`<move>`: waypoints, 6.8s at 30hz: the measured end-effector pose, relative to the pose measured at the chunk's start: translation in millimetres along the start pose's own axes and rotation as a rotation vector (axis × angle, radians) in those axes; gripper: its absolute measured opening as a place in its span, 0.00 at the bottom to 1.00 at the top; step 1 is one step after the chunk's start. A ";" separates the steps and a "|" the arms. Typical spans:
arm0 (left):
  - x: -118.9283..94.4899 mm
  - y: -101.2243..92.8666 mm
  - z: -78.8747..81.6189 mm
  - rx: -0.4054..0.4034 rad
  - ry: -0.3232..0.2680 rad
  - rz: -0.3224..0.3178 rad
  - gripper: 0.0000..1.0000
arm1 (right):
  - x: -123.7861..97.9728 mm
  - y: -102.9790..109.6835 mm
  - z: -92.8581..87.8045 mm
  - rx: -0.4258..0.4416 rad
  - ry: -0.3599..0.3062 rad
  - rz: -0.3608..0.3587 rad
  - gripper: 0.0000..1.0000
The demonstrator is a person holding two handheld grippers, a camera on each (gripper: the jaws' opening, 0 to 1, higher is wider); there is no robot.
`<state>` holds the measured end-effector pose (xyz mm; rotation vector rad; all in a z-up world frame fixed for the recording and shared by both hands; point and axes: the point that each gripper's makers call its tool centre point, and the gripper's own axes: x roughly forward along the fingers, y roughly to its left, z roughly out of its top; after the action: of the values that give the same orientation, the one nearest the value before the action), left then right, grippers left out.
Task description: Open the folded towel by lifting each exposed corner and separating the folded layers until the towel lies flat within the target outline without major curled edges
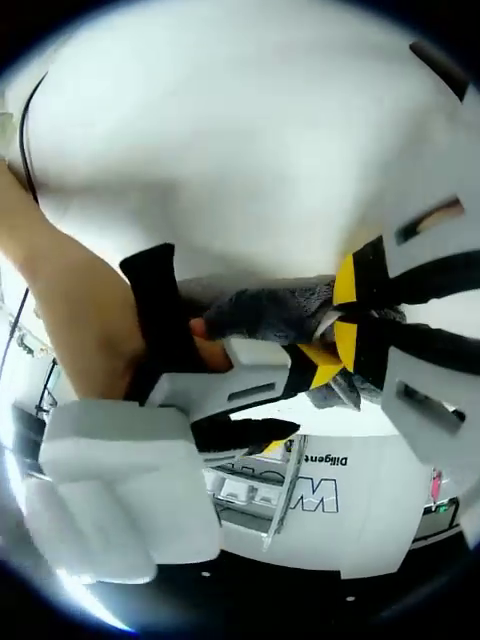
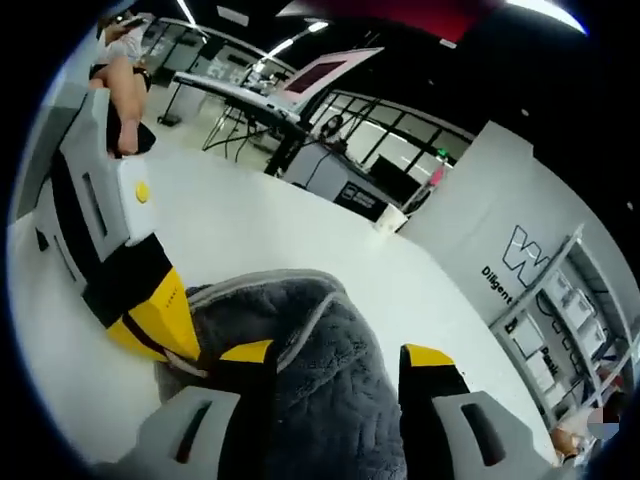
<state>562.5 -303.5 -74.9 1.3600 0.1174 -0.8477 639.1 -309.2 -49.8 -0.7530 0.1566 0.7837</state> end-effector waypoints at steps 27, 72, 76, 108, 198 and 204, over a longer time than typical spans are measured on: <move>1.9 -0.3 1.9 0.017 0.004 0.001 0.02 | 28.4 23.1 6.0 0.107 0.037 0.206 0.35; 1.1 1.8 -1.9 -0.061 -0.030 -0.012 0.02 | 2.4 -2.9 40.2 0.120 -0.018 0.243 0.00; 1.2 3.5 -1.2 -0.080 -0.038 -0.011 0.03 | -11.8 -9.6 49.7 0.139 -0.049 0.242 0.00; -29.9 39.6 33.8 -0.420 -0.337 0.007 0.02 | -99.1 -27.2 108.7 0.133 -0.296 0.218 0.00; -88.7 115.9 78.6 -0.948 -0.598 0.041 0.32 | -130.0 -8.1 134.7 -0.087 -0.254 0.142 0.00; -89.3 125.7 81.0 -1.015 -0.646 0.024 0.21 | -135.5 -12.8 134.2 -0.096 -0.270 0.122 0.00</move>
<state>542.2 -337.6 94.7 0.1164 0.0141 -0.9689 532.8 -304.6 109.0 -0.7253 -0.0794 1.0060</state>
